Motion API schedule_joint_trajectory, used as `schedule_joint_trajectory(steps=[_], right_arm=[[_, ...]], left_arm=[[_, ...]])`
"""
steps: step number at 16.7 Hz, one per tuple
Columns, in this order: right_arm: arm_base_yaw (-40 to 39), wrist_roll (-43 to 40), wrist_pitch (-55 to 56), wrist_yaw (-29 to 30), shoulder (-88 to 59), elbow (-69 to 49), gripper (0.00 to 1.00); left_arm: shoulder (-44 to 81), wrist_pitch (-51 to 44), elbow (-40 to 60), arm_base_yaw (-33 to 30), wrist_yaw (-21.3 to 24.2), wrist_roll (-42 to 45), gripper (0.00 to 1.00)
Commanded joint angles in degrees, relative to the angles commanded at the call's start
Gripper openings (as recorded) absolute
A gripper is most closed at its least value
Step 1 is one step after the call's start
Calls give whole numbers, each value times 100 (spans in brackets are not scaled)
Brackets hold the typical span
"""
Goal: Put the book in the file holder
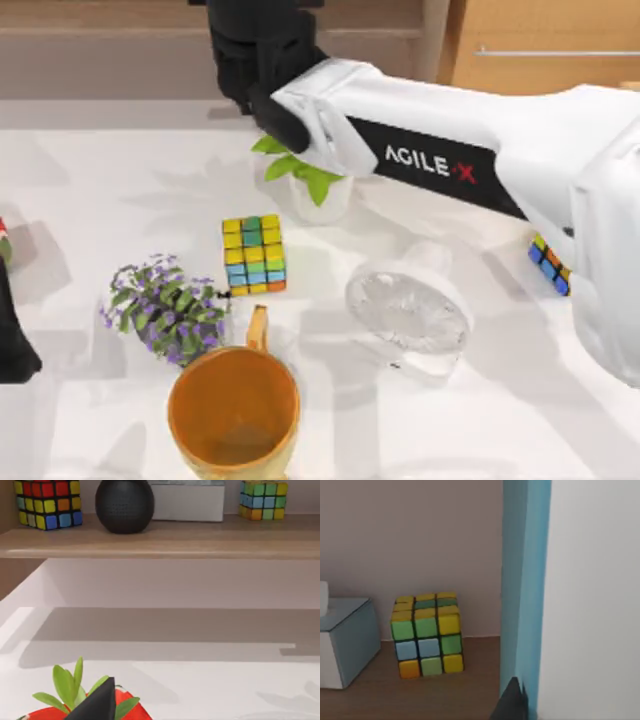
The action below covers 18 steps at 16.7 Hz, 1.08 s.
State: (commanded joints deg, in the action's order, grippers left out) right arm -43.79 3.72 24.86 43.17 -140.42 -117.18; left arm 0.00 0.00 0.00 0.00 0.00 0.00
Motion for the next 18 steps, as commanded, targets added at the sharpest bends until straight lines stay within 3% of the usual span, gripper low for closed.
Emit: schedule_joint_trajectory(steps=[8, 18], right_arm=[[-1878, 2816, -498, -523, -332, -1149, 0], [-4317, 7983, -839, -1933, 1004, -5537, 0]], left_arm=[[0, 0, 0, 0, 0, 0, 100], [0, 0, 0, 0, 0, 0, 100]])
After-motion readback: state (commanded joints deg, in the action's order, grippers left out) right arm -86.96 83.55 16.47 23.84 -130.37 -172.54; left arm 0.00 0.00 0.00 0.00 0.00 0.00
